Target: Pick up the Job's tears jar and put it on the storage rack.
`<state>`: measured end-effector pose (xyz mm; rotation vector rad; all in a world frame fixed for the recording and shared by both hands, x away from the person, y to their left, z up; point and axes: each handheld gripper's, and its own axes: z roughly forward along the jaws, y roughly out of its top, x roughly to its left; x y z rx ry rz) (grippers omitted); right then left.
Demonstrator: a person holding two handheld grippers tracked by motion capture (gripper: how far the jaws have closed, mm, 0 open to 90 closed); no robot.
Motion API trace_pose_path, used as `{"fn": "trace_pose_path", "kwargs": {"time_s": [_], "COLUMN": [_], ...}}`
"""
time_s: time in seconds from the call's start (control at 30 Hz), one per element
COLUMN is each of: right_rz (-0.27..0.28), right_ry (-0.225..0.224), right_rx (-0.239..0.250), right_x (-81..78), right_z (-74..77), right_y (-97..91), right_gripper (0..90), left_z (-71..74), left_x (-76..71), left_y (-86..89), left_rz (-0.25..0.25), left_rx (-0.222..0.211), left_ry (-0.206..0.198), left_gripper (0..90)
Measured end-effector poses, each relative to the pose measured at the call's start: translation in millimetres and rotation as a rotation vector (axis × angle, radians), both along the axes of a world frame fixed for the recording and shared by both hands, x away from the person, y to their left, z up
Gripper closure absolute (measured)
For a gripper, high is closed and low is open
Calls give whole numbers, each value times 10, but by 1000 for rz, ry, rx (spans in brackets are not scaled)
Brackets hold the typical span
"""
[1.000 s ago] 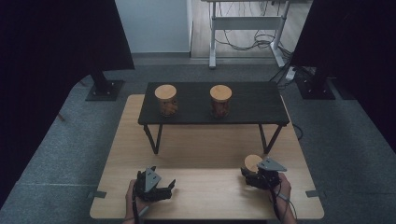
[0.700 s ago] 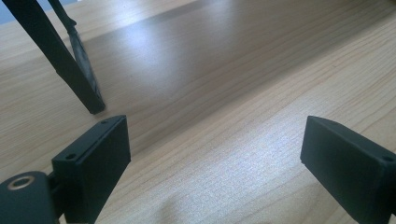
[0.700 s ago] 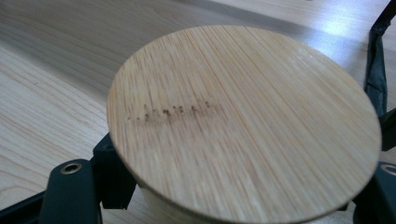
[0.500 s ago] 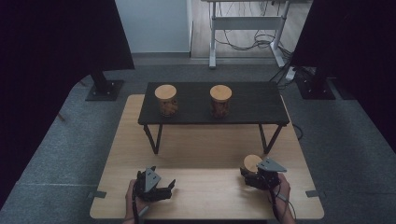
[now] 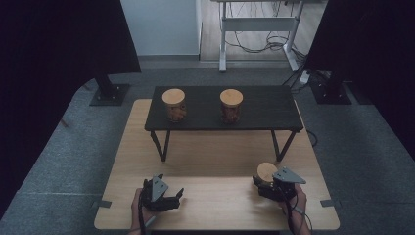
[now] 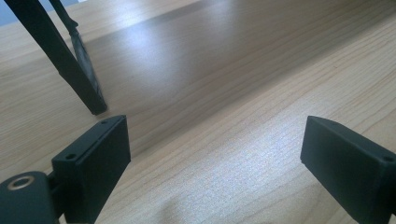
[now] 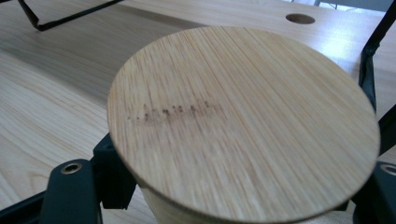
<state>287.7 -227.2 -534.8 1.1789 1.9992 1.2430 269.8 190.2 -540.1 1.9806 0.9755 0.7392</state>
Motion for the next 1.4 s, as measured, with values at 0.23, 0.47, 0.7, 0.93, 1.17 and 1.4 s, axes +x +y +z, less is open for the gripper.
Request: {"fn": "trace_pose_path", "kwargs": {"time_s": [0.23,0.47,0.7,0.93,1.17,1.4], "right_rz": [12,4,11,18,17,23], "right_ry": [-8,-13,-28,-43,-47,-68], "right_rx": [31,25,30,33,38,43], "right_x": [-60,-85,-122,-174,-239,-291], "right_z": [62,87,143,217,275,377], "right_y": [-6,-15,-7,12,18,39], "right_gripper": [248,248,248,248,248,248], "left_z": [1,-2,0,0,3,-3], "left_x": [0,2,5,5,7,9], "left_y": [1,0,2,2,7,8], "left_rz": [0,0,2,2,3,3], "left_rx": [1,6,8,7,8,7], "left_ry": [-1,0,1,1,0,3], "left_gripper": [79,80,79,79,79,79]}}
